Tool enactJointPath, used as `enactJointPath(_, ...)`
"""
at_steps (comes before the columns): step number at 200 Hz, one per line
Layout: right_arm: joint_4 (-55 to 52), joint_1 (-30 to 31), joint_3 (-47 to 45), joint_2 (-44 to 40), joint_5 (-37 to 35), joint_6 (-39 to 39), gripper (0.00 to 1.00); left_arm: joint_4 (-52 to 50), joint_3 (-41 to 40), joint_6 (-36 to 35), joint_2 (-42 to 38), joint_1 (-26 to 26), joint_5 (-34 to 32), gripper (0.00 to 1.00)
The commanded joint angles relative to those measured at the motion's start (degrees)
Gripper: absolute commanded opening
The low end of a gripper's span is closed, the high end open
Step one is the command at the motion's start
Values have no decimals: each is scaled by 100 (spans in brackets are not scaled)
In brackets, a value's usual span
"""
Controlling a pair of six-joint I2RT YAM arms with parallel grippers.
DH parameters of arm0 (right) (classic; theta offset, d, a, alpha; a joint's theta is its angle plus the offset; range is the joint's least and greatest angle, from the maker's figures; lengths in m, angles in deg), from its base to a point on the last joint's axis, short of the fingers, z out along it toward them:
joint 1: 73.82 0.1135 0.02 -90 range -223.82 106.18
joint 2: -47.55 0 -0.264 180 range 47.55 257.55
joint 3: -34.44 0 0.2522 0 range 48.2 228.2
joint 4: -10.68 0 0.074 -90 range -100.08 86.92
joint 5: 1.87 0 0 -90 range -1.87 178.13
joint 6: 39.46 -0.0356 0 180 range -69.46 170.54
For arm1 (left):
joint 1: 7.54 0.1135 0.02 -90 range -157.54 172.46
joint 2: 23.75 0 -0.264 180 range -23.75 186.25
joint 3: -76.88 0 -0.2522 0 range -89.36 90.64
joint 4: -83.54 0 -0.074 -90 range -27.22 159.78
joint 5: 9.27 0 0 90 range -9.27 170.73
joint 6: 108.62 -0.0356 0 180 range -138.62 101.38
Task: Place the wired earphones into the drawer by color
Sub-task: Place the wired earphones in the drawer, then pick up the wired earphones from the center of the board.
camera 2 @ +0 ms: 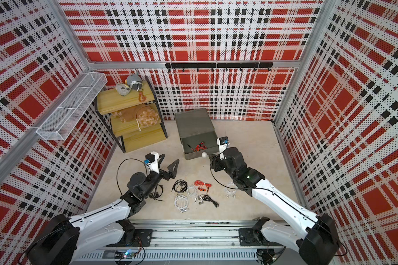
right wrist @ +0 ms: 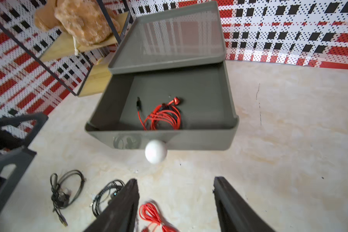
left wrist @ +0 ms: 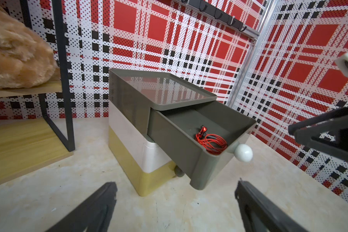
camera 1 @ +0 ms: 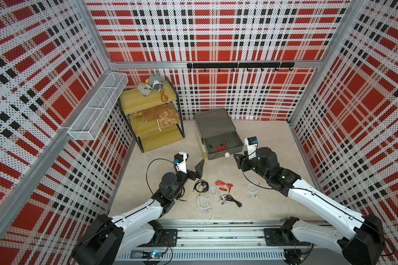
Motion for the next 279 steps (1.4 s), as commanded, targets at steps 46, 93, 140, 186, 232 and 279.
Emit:
enactJointPath(46, -167, 25, -1249, -963, 659, 36, 69, -269, 202, -96, 264, -494, 255, 99)
enactJointPath(93, 125, 24, -1812, -769, 1182, -118, 67, -277, 88, 81, 295, -784, -128, 99)
enactJointPath(140, 573, 25, -1948, -65, 1566, -127, 64, -295, -6, 490, 201, -1001, -655, 99)
enactJointPath(186, 829, 93, -1754, 707, 1696, -190, 64, -479, -170, 892, -58, -1099, -756, 99)
enactJointPath(232, 992, 198, -1497, 1455, 1508, -172, 62, -508, -507, 1251, -555, -1117, -852, 99)
enactJointPath(279, 1044, 430, -1202, 2093, 1200, -163, 59, -641, -685, 1344, -958, -1127, -957, 99)
